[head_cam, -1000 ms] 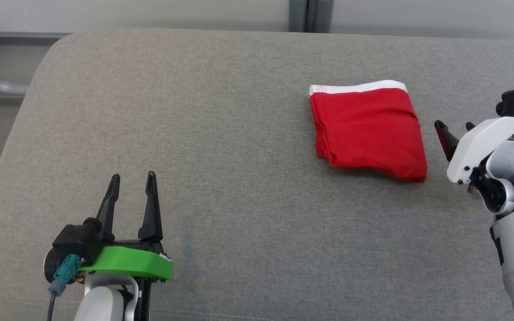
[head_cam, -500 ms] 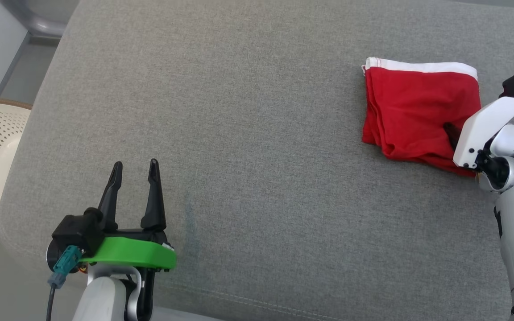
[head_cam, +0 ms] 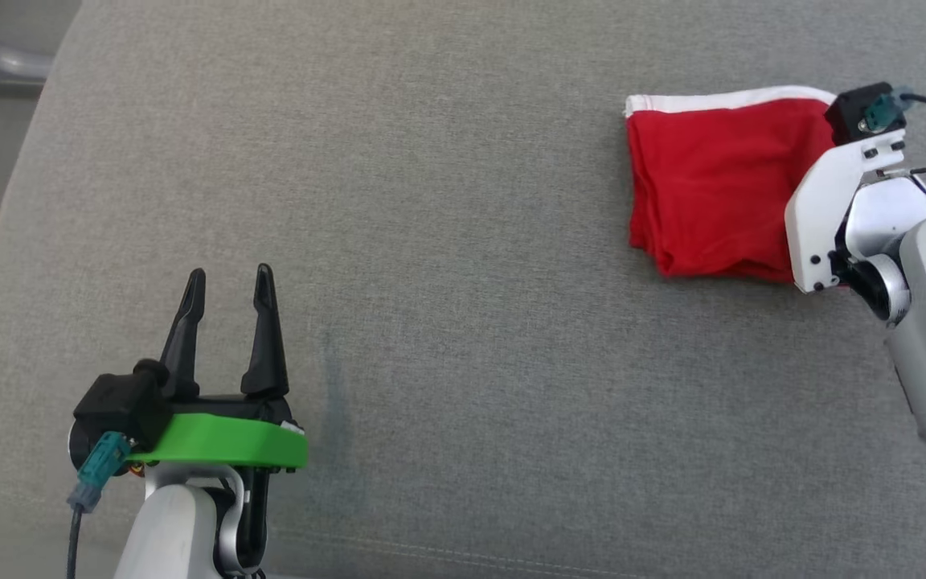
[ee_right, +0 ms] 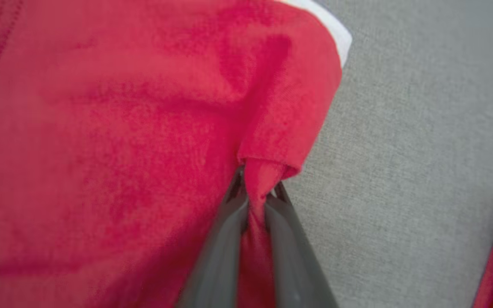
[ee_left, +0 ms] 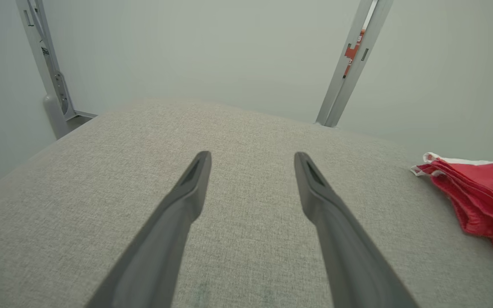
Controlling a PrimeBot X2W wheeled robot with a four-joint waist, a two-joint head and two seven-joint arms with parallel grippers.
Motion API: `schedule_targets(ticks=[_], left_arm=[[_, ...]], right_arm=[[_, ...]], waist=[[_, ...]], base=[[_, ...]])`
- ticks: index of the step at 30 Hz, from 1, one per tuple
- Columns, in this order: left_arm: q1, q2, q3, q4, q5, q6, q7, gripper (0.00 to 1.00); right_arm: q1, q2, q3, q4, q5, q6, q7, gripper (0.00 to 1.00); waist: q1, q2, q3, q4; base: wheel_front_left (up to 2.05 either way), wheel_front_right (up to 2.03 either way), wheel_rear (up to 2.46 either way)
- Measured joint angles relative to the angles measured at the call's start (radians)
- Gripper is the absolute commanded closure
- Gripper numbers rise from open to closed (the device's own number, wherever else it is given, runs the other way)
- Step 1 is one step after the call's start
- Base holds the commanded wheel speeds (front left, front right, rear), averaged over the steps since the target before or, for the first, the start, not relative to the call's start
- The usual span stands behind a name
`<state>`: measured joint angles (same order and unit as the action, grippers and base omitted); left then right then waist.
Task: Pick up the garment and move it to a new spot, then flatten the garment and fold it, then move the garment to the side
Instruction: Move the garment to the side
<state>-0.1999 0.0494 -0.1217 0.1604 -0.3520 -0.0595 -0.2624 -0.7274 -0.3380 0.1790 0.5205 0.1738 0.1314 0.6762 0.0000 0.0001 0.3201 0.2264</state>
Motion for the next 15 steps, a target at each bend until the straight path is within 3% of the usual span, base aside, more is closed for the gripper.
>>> schedule_targets(ticks=[7,15], left_arm=[[-0.003,0.0,0.023,-0.013,0.03,-0.013,0.0,0.0],[-0.022,0.0,0.053,-0.014,0.076,-0.037,0.0,0.0]], right_arm=[[-0.088,-0.154,0.198,-0.194,0.145,0.0,0.09,1.0],[-0.097,-0.253,0.224,-0.254,0.214,0.0,0.081,1.0]], waist=[[0.0,0.0,0.0,-0.096],[0.0,0.0,0.008,-0.228]], base=[[0.0,0.0,0.0],[0.0,0.0,0.0]])
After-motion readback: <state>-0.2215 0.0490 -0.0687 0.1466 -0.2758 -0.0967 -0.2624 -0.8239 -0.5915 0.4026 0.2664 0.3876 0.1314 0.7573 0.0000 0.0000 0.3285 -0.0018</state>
